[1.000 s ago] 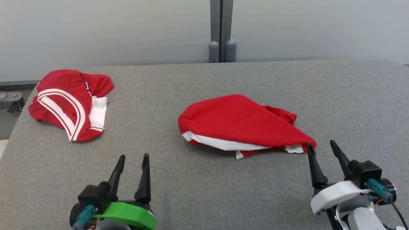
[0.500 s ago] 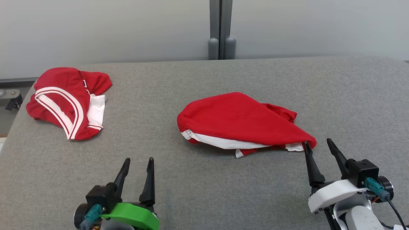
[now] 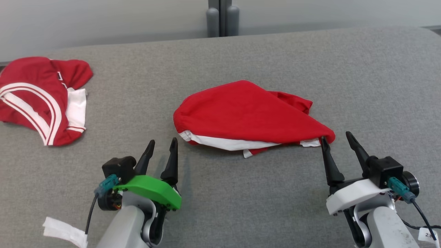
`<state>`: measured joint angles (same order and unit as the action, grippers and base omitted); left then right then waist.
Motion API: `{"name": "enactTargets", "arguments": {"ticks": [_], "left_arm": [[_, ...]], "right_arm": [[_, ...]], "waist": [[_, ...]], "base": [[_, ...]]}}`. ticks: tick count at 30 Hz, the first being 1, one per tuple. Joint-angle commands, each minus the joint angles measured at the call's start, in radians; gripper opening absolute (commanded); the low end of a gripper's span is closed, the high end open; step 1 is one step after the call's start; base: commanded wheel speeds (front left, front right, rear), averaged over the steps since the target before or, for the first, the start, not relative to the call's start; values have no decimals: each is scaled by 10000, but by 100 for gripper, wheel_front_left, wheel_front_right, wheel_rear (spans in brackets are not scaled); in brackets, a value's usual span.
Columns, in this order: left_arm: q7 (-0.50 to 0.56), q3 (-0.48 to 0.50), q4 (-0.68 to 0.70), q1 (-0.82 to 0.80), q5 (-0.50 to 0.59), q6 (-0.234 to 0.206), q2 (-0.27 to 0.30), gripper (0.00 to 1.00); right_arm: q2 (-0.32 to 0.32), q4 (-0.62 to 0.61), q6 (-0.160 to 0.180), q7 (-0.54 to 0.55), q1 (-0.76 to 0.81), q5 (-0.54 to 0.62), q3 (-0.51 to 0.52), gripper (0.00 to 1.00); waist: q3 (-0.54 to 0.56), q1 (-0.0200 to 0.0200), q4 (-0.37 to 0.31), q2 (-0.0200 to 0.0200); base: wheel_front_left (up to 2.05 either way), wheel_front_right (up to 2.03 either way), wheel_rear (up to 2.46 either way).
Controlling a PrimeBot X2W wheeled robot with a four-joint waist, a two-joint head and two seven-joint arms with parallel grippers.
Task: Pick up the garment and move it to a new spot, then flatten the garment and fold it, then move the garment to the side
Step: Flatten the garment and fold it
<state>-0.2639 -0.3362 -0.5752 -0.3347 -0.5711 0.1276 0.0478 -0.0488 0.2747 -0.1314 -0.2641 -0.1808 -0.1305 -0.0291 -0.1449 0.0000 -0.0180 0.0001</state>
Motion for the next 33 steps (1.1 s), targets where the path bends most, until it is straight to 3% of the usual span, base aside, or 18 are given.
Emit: {"name": "enactTargets", "arguments": {"ticks": [1,9,19,21,23,27,28,33], "left_arm": [[-9,-136,-275,-370,-240,53,46,100],[-9,-979,-871,-1176,-1906,55,310,100],[-9,-2111,-27,-1389,-3319,55,735,100],[-9,-2309,75,-1453,-3472,54,871,81],[-9,-2350,172,-1528,-3512,51,941,45],[-9,-2077,505,-1569,-3347,49,987,6],[-9,-2002,609,-1560,-3282,49,979,0],[-9,-1871,1144,-1468,-2930,50,909,0]], "right_arm": [[-32,-24,14,-6,-161,48,-12,100],[-30,-13,14,-6,-281,120,-16,100],[-32,320,14,-6,-71,-61,-303,100],[-32,362,14,-6,-105,-118,-345,100],[-32,404,14,-6,-154,-164,-395,100],[-32,707,14,-4,-304,-553,-660,100],[-32,820,14,-4,-365,-632,-710,100],[-30,1673,14,-6,-949,-1249,-1061,100]], "waist": [[-517,0,-446,-1],[-1035,0,-805,-1],[-1309,0,-867,-1],[-1339,0,-870,-1],[-1364,0,-865,-1],[-1400,0,-823,-1],[-1403,0,-807,-1],[-1458,0,-639,-1]], "base": [[0,0,0],[0,0,0],[0,0,0],[0,0,0],[0,0,0],[0,0,0],[0,0,0],[0,0,0]]}}
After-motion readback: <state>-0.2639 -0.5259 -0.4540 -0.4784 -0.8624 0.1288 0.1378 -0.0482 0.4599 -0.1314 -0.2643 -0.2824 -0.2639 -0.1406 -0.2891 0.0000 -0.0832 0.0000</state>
